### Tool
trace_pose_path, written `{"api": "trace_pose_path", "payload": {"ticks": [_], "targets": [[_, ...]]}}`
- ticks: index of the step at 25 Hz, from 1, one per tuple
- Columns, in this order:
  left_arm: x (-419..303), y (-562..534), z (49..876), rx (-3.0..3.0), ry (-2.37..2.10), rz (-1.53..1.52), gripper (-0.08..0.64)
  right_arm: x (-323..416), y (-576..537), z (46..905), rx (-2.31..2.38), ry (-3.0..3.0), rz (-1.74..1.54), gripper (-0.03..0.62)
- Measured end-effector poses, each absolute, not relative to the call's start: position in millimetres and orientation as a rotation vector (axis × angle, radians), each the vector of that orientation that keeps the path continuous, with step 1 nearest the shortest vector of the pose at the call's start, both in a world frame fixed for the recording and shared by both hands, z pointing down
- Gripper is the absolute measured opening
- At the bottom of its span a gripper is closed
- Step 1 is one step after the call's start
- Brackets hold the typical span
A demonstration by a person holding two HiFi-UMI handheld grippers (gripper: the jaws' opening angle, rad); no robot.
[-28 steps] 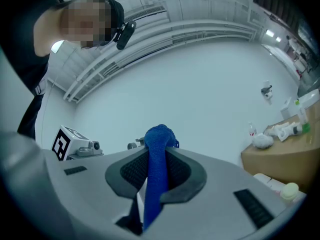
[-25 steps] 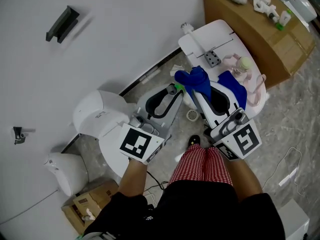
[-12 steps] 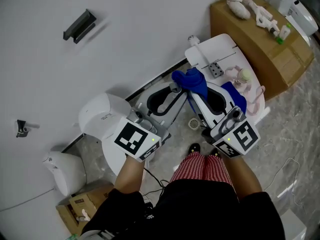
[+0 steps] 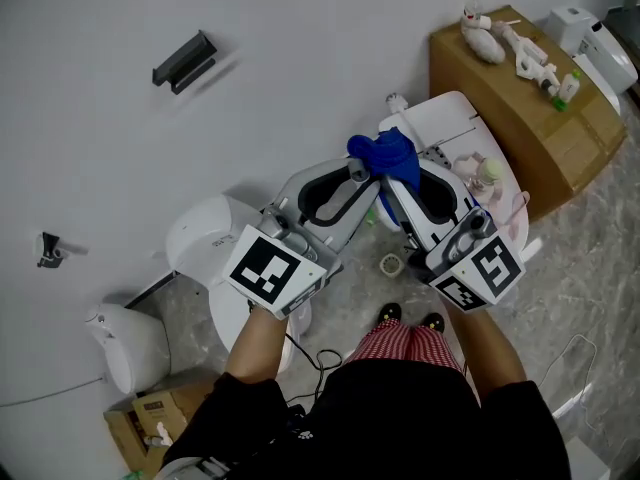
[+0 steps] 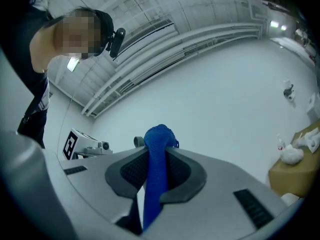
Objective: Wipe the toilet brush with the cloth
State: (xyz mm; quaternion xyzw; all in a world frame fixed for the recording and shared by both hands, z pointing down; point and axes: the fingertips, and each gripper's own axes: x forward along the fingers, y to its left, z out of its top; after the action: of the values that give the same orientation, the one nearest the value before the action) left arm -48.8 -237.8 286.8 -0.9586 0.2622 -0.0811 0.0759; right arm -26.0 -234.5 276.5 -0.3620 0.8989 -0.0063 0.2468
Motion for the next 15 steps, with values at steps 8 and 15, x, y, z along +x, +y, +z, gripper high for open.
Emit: {"api": "trace_pose_path", "payload": {"ticks": [8,15], "targets": [[-47.1,-229.5,250.8,-2.85,0.774,-0.187,0.101,-25.7,-225.0,236.6,-0.925,2.45,0.068,0.064],[-45.5,-224.5,224.8,-2.835,0.76,-0.159,0.101,-23.9,-219.7,210.8,-0.887,2.448,0.113,0.064]]}}
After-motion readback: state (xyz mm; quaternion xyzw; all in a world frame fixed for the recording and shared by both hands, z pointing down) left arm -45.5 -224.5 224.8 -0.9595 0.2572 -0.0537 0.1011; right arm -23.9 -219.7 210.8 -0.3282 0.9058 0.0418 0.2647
